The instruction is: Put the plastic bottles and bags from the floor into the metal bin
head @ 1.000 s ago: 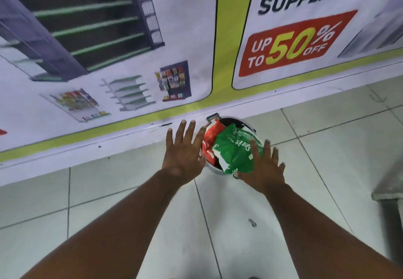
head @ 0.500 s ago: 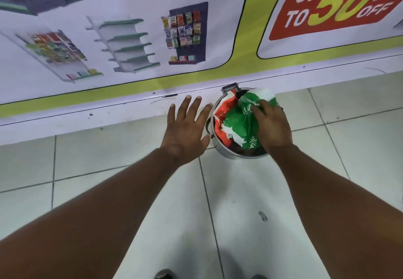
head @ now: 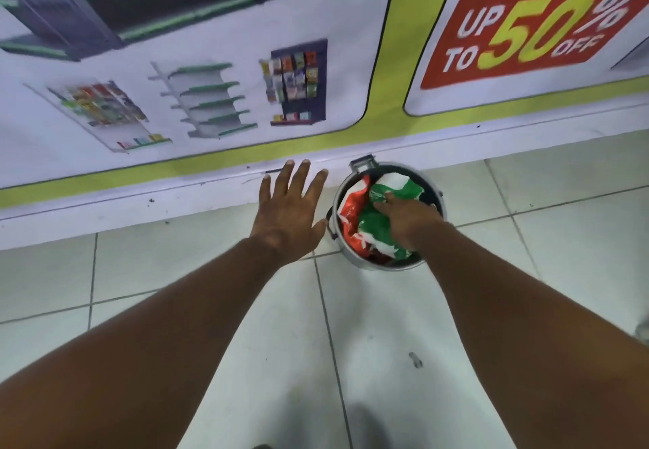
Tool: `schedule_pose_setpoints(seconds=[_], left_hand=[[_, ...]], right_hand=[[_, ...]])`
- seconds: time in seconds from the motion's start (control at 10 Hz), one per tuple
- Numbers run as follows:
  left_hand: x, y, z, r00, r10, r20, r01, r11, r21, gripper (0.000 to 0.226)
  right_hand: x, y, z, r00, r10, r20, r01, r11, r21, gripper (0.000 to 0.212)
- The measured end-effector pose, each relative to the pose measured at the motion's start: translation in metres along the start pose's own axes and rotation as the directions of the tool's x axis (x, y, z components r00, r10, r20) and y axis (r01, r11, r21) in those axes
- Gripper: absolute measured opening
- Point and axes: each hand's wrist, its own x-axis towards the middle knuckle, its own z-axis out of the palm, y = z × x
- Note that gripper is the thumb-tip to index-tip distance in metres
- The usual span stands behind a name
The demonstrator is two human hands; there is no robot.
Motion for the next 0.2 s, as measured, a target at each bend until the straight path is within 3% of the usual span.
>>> schedule_pose_setpoints(seconds=[0.1, 0.2], left_hand=[[-0.001, 0.009, -0.054, 0.999, -0.043, 0.017, 0.042, 0.999, 0.016, 0.083], [-0.014, 0.027, -0.115, 1.000, -0.009, 0.005, 0.009, 0.999, 0.033, 0.085]], right_hand=[[-0.045, 0.006, -0.043, 0.989, 0.100, -0.105, -0.095, 0.994, 0.045, 0.070], [-0.100, 0.003, -0.069, 0.964, 0.111, -0.243, -0.099, 0.993, 0.064, 0.064]])
